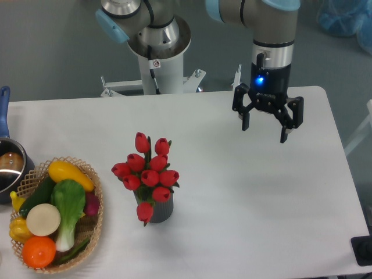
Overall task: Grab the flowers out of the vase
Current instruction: 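Move the open gripper toward the red tulip bouquet in the black vase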
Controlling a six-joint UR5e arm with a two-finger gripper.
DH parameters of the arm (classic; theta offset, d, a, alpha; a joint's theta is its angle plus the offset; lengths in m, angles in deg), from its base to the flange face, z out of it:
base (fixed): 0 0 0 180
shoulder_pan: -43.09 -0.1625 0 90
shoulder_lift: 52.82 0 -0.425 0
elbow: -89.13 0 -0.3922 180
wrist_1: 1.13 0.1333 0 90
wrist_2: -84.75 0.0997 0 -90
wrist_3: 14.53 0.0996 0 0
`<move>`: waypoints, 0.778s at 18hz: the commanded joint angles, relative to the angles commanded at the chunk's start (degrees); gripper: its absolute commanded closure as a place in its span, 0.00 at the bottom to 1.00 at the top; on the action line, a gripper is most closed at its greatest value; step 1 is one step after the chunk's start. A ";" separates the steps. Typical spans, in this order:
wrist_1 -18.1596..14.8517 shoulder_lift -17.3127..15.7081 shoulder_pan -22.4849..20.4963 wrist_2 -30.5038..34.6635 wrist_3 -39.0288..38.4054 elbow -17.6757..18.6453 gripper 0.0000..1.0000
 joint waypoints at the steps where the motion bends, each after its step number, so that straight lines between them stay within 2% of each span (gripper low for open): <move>1: 0.00 0.09 -0.09 -1.05 -0.97 0.00 0.00; 6: 0.00 1.14 -0.18 -8.25 -4.67 0.35 0.00; 10: 0.18 2.55 0.00 -15.37 -2.31 0.88 0.00; 14: 0.09 2.81 0.09 -16.09 -2.74 0.88 0.00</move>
